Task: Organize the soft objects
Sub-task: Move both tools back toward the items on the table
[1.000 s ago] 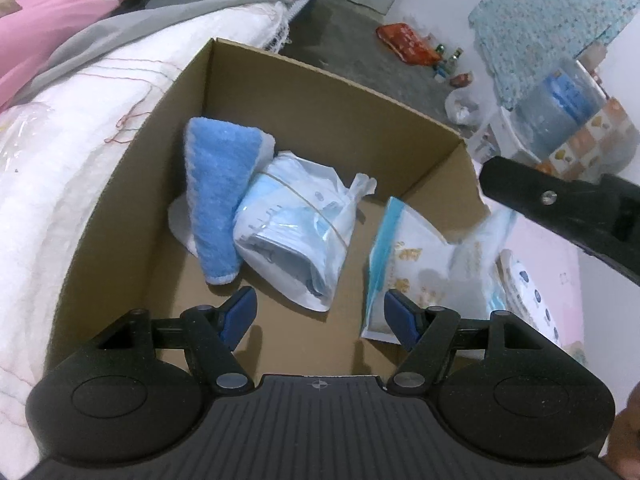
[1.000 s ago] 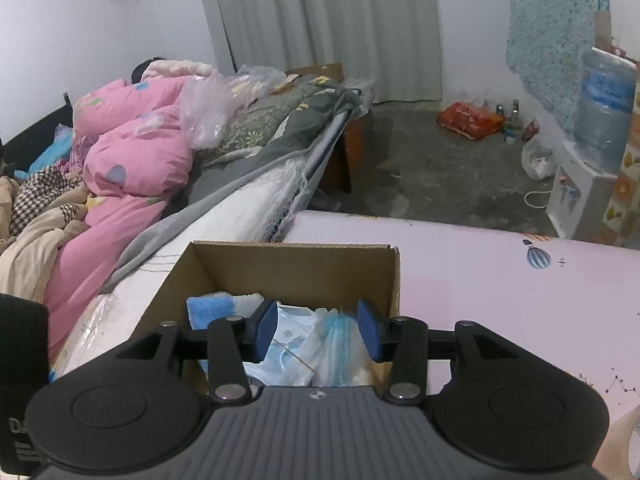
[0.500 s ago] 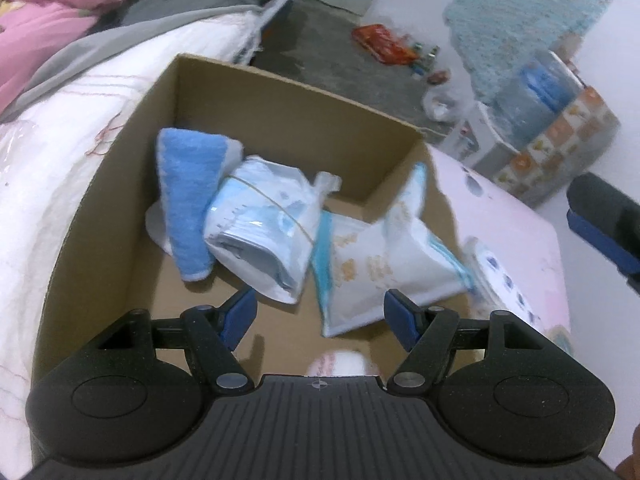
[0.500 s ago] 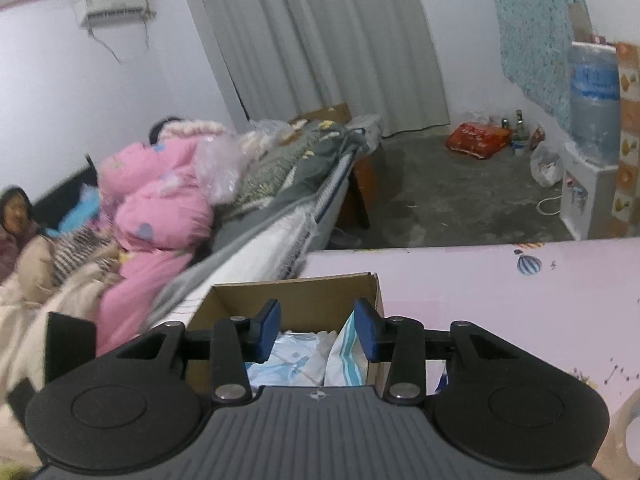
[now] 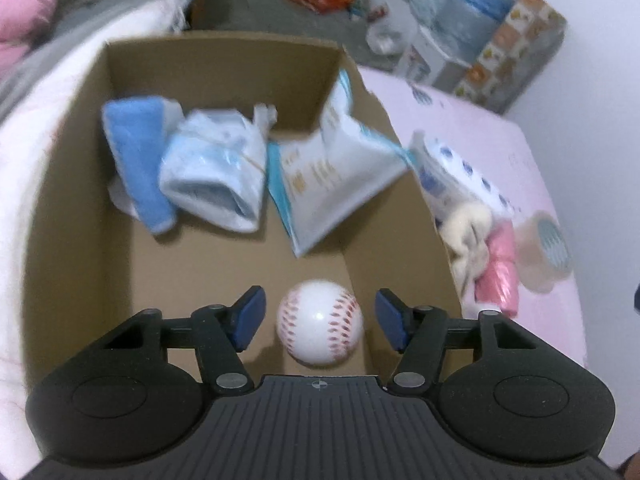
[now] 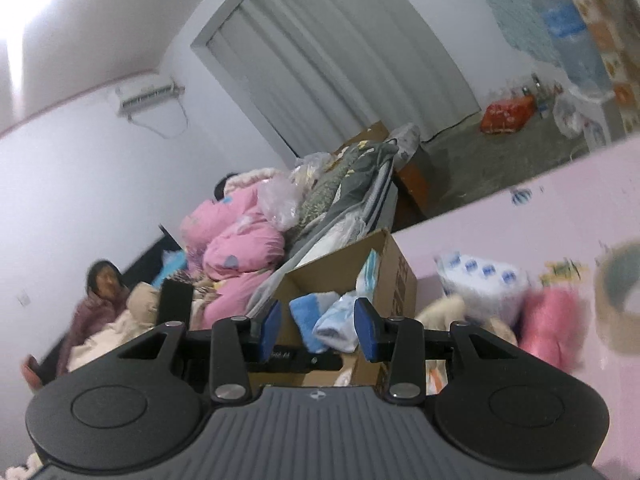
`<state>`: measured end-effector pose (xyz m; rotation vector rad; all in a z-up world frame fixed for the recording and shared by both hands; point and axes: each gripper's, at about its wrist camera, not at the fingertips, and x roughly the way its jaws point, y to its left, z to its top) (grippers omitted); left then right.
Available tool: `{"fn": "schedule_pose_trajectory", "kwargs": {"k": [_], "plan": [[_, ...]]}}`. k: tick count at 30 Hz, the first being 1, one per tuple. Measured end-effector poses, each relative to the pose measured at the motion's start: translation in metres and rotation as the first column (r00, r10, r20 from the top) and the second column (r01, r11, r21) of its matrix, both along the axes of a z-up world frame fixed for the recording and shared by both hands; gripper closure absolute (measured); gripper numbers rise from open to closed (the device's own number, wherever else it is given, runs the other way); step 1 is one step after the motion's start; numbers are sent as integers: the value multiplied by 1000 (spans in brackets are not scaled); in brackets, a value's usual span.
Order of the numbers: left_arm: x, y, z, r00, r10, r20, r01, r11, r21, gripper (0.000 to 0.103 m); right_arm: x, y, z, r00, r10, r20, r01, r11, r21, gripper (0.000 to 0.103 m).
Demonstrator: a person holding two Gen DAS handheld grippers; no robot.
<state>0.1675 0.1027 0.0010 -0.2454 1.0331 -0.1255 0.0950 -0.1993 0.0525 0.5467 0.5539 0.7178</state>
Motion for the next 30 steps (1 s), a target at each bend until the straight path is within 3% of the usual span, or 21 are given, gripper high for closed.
{"fn": "schedule_pose_trajectory", "kwargs": {"k": [8, 15, 20, 22, 24, 30], "plan": [[3, -5, -15, 998, 1, -70, -2, 1000, -14, 42, -36, -50, -45, 993, -102, -61, 108, 989, 104, 53], [14, 3, -22, 986, 113, -119, -123, 990, -75, 39, -46, -80, -80, 977, -168, -134, 187, 973, 138, 52], [-4, -1, 4, 987, 160, -4, -159, 985, -71, 26, -51, -96, -88, 967, -210, -144, 227, 968, 109, 52], [-20, -8, 18, 986, 148, 72, -145, 988, -48, 12, -50, -97, -86, 967, -221, -129, 232, 970, 76, 49], [-37, -15, 30, 984, 118, 133, -112, 992, -50, 5, -47, -98, -85, 968, -219, -121, 226, 973, 49, 48], [-92, -42, 49, 960, 45, 276, -39, 999, -29, 2, -27, -86, -88, 976, -164, -141, 162, 986, -23, 40]]}}
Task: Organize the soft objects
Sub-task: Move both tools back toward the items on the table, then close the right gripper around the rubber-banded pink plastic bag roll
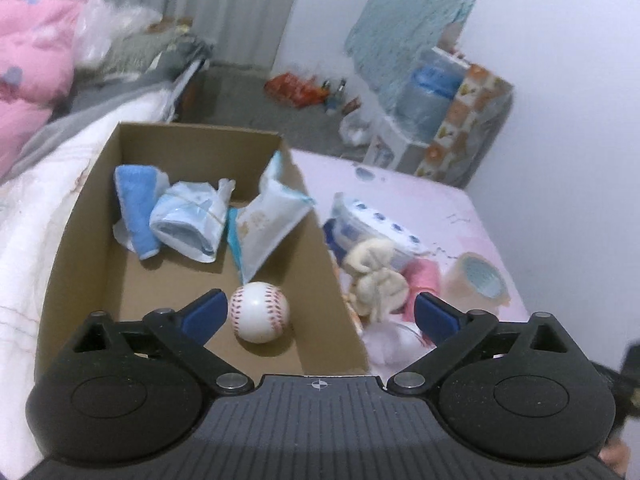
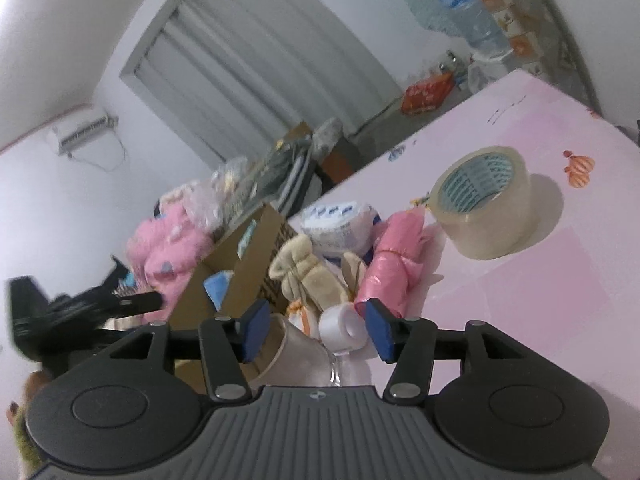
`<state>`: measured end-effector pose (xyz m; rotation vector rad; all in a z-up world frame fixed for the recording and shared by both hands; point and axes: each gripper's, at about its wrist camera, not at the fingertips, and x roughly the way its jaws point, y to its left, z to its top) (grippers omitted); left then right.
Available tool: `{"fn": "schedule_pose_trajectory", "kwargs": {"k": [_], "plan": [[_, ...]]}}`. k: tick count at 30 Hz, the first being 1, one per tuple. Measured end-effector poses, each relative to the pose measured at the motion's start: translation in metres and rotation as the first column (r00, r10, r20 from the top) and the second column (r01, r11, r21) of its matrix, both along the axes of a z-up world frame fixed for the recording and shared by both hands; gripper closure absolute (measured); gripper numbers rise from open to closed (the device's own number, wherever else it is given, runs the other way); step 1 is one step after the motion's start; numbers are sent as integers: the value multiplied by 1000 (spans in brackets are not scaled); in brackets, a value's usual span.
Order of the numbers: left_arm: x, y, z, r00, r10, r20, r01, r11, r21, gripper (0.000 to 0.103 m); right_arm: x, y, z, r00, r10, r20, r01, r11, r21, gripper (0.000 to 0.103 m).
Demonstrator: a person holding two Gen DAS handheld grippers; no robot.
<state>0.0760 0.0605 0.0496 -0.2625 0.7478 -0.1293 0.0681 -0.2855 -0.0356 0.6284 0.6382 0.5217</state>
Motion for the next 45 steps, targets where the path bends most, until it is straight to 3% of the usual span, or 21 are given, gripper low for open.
{"fn": "schedule_pose_trajectory", "kwargs": {"k": [6, 11, 15, 23, 34, 37, 45], "plan": [[-43, -18, -2, 991, -19, 134, 12, 998, 56, 1, 32, 17, -15, 998, 6, -58, -11, 996, -88, 40], [-68, -27, -11, 969, -50, 240, 15, 989, 144, 1, 67, 28, -33, 986, -26, -163, 4, 991, -134, 37], [-77, -23, -24, 968, -26, 250, -22, 982, 188, 2, 88, 34, -45, 976, -62, -207, 31, 988, -152, 37], [-87, -1, -35, 974, 22, 227, -45, 995, 93, 5, 103, 46, -49, 974, -37, -225, -3, 985, -174, 41], [-99, 4, -41, 976, 24, 219, -36, 998, 52, 5, 116, 43, -51, 960, -40, -278, 8, 993, -117, 39], [-100, 4, -45, 980, 18, 197, -25, 999, 30, 6, 115, 43, -52, 960, -67, -271, 34, 992, -124, 49], [-110, 11, -47, 982, 21, 187, -20, 1000, -7, 6, 94, 29, -49, 961, -96, -259, 64, 990, -129, 53]]}}
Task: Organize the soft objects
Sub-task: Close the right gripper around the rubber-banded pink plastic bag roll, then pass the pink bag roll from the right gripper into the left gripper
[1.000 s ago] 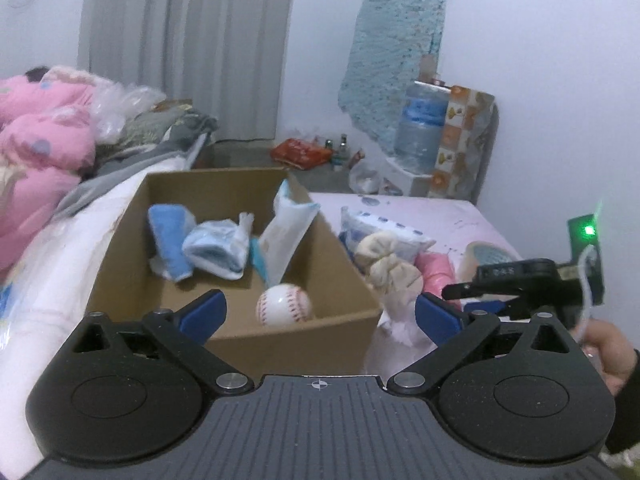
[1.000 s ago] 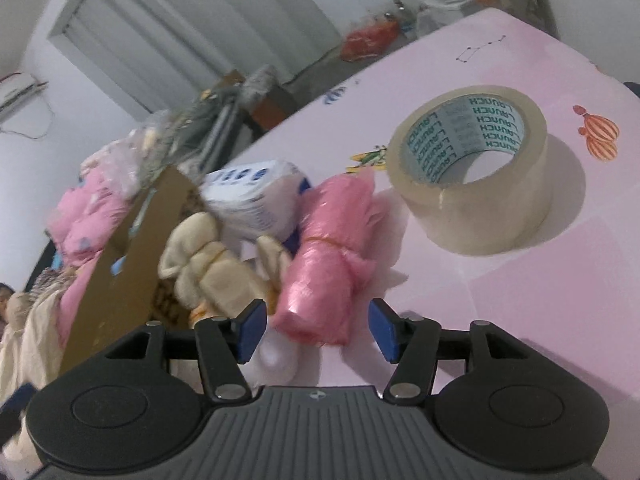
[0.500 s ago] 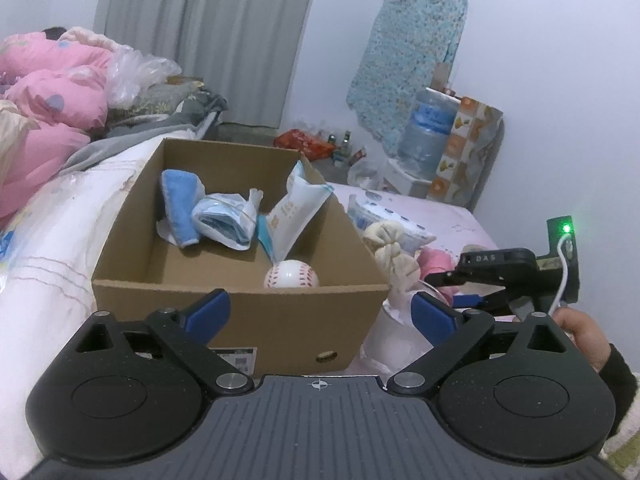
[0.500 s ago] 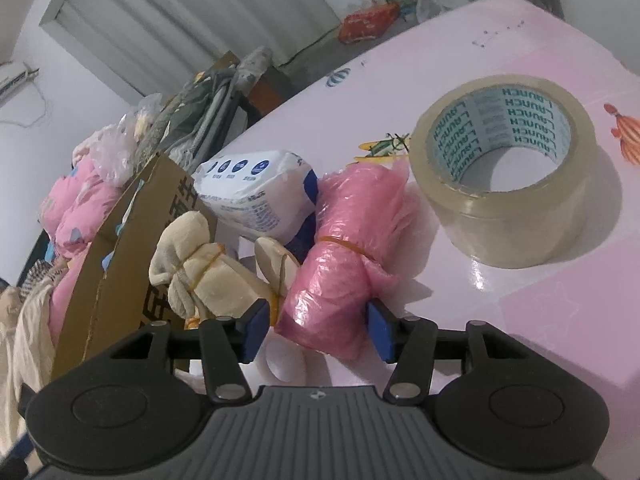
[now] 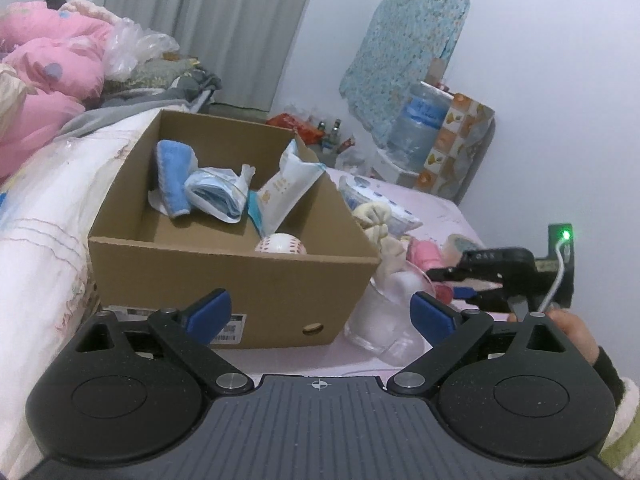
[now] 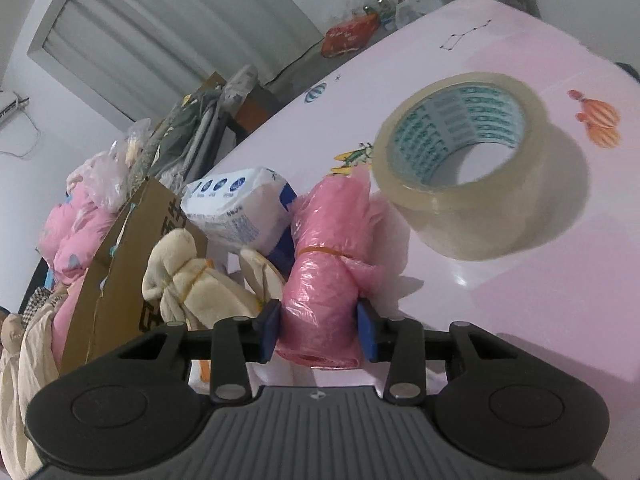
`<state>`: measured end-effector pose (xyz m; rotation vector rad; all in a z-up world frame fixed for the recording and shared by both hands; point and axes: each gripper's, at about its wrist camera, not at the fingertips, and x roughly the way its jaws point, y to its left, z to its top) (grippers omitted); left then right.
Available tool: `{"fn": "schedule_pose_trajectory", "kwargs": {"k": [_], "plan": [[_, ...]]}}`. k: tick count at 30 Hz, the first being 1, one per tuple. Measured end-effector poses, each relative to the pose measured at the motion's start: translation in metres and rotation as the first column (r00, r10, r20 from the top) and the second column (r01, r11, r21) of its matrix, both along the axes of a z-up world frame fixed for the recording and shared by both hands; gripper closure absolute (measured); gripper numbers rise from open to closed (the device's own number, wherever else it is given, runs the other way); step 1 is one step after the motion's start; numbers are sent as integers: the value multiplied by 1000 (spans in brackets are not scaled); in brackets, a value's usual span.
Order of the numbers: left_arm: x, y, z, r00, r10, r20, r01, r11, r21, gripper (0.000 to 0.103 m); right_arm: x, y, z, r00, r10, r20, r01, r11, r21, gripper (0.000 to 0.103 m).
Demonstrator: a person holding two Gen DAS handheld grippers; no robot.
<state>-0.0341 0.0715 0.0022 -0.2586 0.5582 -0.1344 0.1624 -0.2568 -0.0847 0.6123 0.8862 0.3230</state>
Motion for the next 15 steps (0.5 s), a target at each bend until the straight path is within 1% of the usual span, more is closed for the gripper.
{"fn": "schedule_pose_trajectory", "kwargs": {"k": [3, 7, 15], "plan": [[-1, 2, 0, 1000, -15, -6, 15, 1000, -20, 6, -17, -8, 1, 1000, 4, -12, -4, 1000, -4, 53], [5, 0, -5, 995, -72, -65, 68, 996, -62, 7, -46, -16, 1, 999, 33, -39, -32, 999, 6, 53], [18, -18, -10, 978, -172, -114, 160, 981, -107, 7, -115, -19, -1, 986, 150, -71, -147, 988, 46, 53]]}}
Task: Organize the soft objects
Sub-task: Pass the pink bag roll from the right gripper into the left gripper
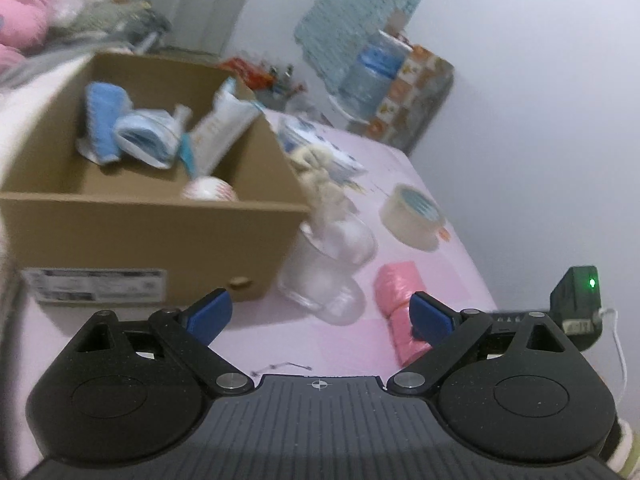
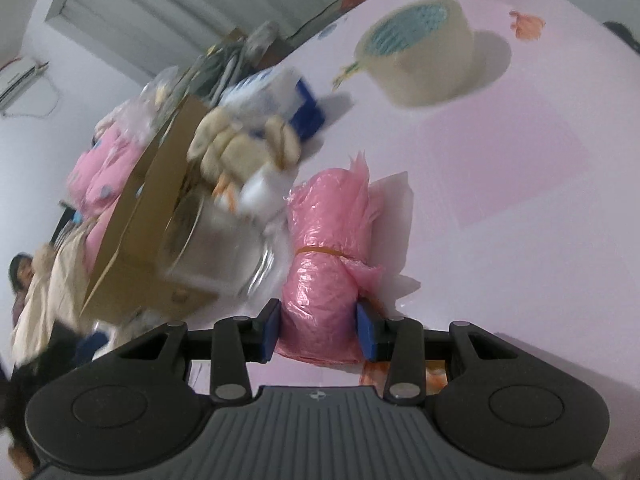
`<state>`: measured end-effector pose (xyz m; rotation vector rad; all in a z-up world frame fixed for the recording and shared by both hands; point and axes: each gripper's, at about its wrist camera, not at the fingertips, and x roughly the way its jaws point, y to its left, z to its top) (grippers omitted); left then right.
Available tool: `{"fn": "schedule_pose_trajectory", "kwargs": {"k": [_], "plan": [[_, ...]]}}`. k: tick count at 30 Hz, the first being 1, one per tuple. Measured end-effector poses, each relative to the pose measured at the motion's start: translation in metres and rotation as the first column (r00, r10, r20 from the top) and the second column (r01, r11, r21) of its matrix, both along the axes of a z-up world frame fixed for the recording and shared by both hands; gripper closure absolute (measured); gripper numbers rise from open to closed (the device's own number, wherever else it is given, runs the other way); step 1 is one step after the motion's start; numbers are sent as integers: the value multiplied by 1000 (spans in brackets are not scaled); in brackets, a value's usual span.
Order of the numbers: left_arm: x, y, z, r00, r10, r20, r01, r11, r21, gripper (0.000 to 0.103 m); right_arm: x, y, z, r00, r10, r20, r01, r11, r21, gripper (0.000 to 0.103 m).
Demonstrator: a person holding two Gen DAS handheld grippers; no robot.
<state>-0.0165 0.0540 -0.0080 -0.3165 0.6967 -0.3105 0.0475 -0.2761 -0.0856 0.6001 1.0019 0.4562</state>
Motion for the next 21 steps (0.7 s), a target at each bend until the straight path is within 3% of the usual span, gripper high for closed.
{"fn": "schedule_pose_trajectory", "kwargs": {"k": [9, 12, 21], "plan": [[34, -43, -21, 977, -157, -145, 149, 987, -64, 10, -33, 15, 1, 988, 120, 97, -118, 993, -27, 52], [52, -58, -31, 960, -191, -206, 176, 980, -89, 10, -36, 10, -2, 982, 136, 128, -134, 991, -20, 50], [98, -107, -67, 891, -240, -386, 230, 970, -74, 11, -58, 3, -7, 958, 178, 223, -179, 984, -17, 41]]}}
